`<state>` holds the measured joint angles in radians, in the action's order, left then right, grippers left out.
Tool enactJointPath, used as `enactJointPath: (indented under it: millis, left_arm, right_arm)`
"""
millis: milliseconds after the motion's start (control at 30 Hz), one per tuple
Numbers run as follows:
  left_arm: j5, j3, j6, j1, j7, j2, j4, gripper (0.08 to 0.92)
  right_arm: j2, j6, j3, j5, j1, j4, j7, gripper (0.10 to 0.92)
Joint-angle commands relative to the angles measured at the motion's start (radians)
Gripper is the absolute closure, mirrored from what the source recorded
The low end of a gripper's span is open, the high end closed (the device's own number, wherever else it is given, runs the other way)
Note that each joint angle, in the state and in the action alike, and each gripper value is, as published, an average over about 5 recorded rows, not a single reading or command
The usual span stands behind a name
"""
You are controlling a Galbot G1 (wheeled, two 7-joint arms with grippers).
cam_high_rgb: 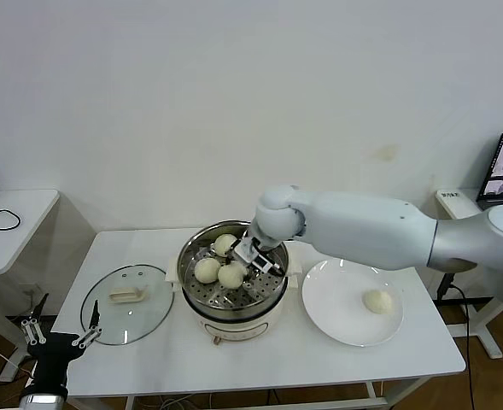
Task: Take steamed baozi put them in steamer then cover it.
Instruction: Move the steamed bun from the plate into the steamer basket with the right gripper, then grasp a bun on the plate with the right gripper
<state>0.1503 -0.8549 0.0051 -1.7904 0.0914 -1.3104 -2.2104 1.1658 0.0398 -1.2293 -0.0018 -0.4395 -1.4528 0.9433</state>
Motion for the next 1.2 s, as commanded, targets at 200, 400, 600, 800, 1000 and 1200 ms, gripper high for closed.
enactJointPath:
  millis: [200, 400, 600, 800, 1000, 1200]
  left_arm:
    - [0.0, -0.001, -0.001, -0.002, 0.002, -0.005, -0.002, 0.177]
    - [0.0, 0.0, -0.002, 0.001, 0.002, -0.004, 0.0, 0.177]
    - [0.0, 0.002, -0.001, 0.003, 0.002, -0.003, 0.001, 0.177]
    - [-0.002, -0.001, -0.002, 0.002, 0.002, -0.001, 0.001, 0.177]
    - [-0.004, -0.005, -0.002, 0.005, 0.002, 0.004, 0.003, 0.177]
    - [-0.004, -0.009, -0.002, 0.014, 0.001, 0.016, 0.011, 0.177]
  right_arm:
    - [0.041, -0.182, -0.037, -0.143, -0.005, 0.004, 0.056, 0.474]
    - [0.036, -0.197, -0.039, -0.146, -0.011, 0.001, 0.08, 0.474]
    - [0.029, -0.197, -0.041, -0.125, -0.013, -0.01, 0.084, 0.441]
    - [0.019, -0.196, -0.033, -0.104, -0.032, -0.024, 0.086, 0.319]
    - [-0.021, -0.185, -0.006, -0.086, -0.067, -0.029, 0.086, 0.209]
    - [-0.102, -0.096, 0.074, -0.06, -0.07, -0.036, 0.093, 0.203]
